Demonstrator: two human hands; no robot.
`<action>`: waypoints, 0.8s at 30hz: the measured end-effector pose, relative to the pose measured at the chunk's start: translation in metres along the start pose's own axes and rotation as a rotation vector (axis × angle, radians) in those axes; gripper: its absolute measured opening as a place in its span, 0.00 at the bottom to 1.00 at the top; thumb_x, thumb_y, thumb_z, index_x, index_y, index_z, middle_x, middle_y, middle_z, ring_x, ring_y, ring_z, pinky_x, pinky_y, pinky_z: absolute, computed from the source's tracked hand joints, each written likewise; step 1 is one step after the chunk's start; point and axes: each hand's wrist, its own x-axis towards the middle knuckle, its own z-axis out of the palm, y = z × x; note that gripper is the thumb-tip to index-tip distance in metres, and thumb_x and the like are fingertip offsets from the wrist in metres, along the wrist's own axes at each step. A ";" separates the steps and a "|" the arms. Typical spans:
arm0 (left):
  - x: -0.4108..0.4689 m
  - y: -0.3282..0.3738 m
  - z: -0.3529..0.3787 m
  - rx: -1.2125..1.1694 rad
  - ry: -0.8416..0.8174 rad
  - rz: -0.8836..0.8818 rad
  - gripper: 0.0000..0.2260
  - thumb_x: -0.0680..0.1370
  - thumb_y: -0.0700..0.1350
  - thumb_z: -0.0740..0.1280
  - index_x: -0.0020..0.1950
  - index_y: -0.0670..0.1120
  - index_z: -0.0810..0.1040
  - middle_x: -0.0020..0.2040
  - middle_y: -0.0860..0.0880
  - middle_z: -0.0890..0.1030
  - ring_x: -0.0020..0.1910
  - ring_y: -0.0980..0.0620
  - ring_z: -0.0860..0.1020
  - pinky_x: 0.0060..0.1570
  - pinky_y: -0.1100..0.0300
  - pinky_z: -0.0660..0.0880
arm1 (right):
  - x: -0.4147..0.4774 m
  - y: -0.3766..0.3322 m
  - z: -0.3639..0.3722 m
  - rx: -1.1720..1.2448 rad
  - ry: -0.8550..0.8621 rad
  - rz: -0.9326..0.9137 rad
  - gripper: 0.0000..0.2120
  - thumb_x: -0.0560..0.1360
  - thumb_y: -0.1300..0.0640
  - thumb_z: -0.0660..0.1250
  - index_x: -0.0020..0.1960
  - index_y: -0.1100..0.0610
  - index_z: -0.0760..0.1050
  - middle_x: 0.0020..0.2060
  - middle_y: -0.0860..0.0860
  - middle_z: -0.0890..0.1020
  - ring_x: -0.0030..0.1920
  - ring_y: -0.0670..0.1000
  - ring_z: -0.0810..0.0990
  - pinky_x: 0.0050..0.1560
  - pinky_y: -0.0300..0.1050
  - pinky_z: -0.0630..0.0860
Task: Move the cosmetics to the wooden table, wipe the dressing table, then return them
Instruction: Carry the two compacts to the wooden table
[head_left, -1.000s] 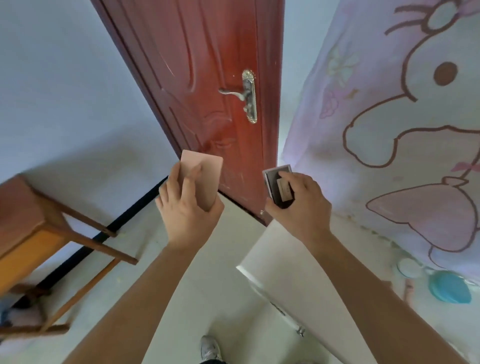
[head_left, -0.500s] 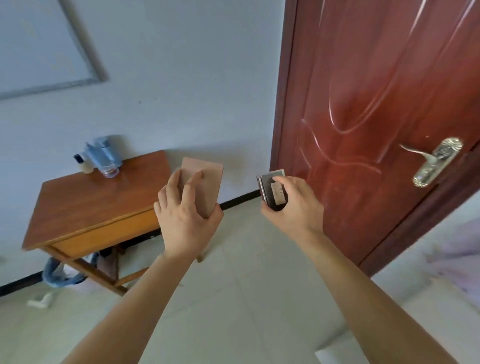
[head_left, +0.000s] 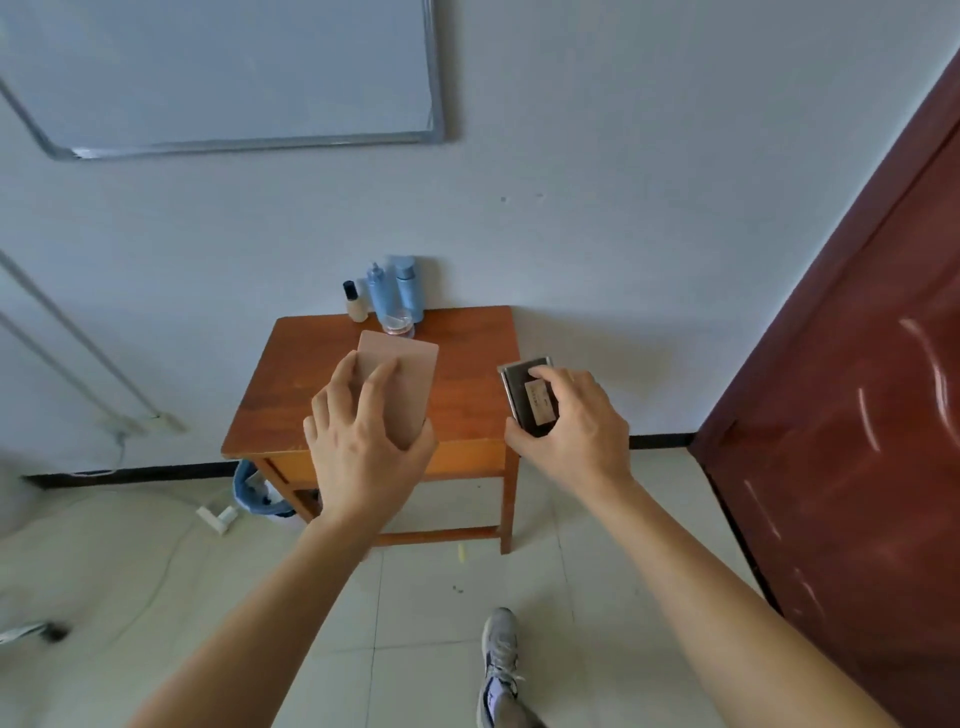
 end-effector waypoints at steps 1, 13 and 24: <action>0.016 -0.012 0.011 0.012 0.000 -0.012 0.31 0.69 0.56 0.73 0.70 0.55 0.67 0.74 0.47 0.64 0.66 0.44 0.65 0.59 0.45 0.67 | 0.017 -0.001 0.018 0.009 -0.007 -0.013 0.29 0.64 0.35 0.68 0.62 0.41 0.68 0.51 0.43 0.75 0.51 0.48 0.77 0.38 0.43 0.75; 0.214 -0.131 0.075 0.124 -0.056 -0.179 0.32 0.69 0.54 0.72 0.70 0.55 0.65 0.73 0.50 0.63 0.66 0.44 0.66 0.62 0.45 0.68 | 0.246 -0.060 0.185 0.122 -0.182 -0.104 0.30 0.64 0.34 0.67 0.63 0.41 0.68 0.56 0.43 0.75 0.53 0.46 0.78 0.41 0.41 0.73; 0.292 -0.274 0.137 -0.027 -0.166 -0.307 0.30 0.69 0.53 0.74 0.67 0.52 0.64 0.68 0.49 0.66 0.64 0.46 0.68 0.56 0.48 0.75 | 0.294 -0.119 0.320 0.100 -0.334 -0.068 0.27 0.65 0.38 0.68 0.62 0.41 0.67 0.56 0.41 0.74 0.54 0.45 0.76 0.41 0.40 0.71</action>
